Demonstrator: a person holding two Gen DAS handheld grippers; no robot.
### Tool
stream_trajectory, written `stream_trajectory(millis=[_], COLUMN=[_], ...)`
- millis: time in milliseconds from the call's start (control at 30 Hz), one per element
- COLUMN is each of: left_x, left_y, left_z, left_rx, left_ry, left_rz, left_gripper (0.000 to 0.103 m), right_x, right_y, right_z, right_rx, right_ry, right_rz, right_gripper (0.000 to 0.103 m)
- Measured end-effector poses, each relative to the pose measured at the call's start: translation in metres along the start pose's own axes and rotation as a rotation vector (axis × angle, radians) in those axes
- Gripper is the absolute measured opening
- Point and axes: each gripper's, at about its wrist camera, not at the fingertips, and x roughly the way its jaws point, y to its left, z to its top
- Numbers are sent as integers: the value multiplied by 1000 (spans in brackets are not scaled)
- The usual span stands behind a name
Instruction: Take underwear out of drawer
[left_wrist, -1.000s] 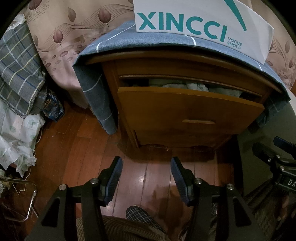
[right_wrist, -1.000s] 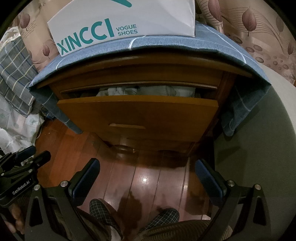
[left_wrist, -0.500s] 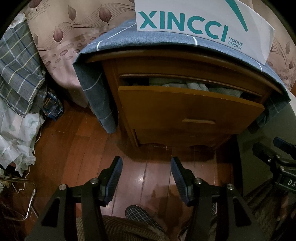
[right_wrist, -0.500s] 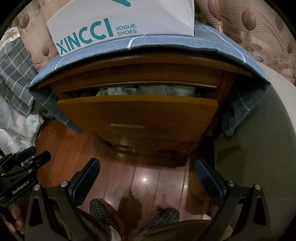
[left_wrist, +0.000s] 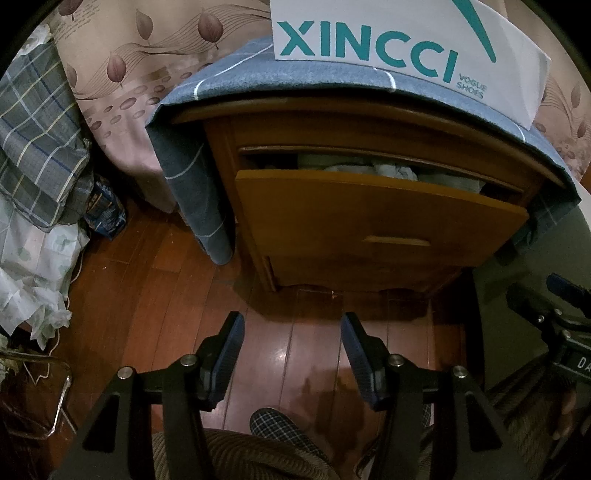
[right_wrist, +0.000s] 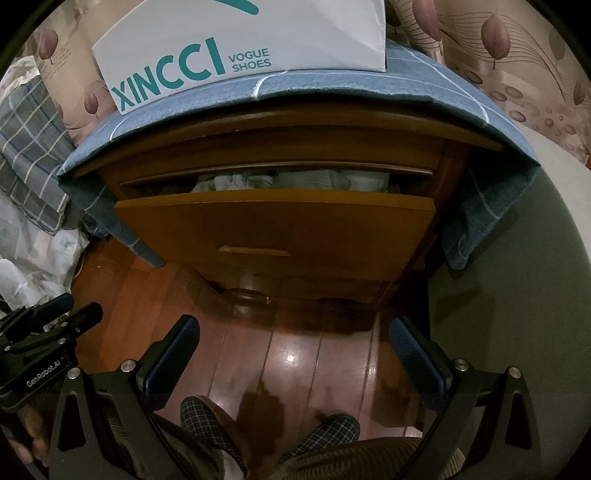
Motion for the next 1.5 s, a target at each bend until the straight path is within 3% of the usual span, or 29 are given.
stream_trajectory(millis=[300,433,533,733,1067,1500], left_x=[-2,0,8,31,85,144], left_y=[1,3,11,26,37,55], left_z=[7,14,22,44,67,50], left_rx=[-10,-53,-144,-368,-729,-1024], left_ry=[-12,3,31,58,100,162], left_rz=[-9,-81,-212,-398,-541,-627], left_gripper=[56,56,56,56,66,69], right_x=[-1,-3,-4,-4,-4,0], right_y=[-4,-8,-11,-16,-35,-42], right_z=[-1,-1,-1,-1,-2,-3], right_rx=[19,36,53,77,150,213], right_ry=[-5,-8,-12,-16,-10,5], right_rz=[24,41,50,71,130,207], right_gripper=[102,102,102,102,102,102])
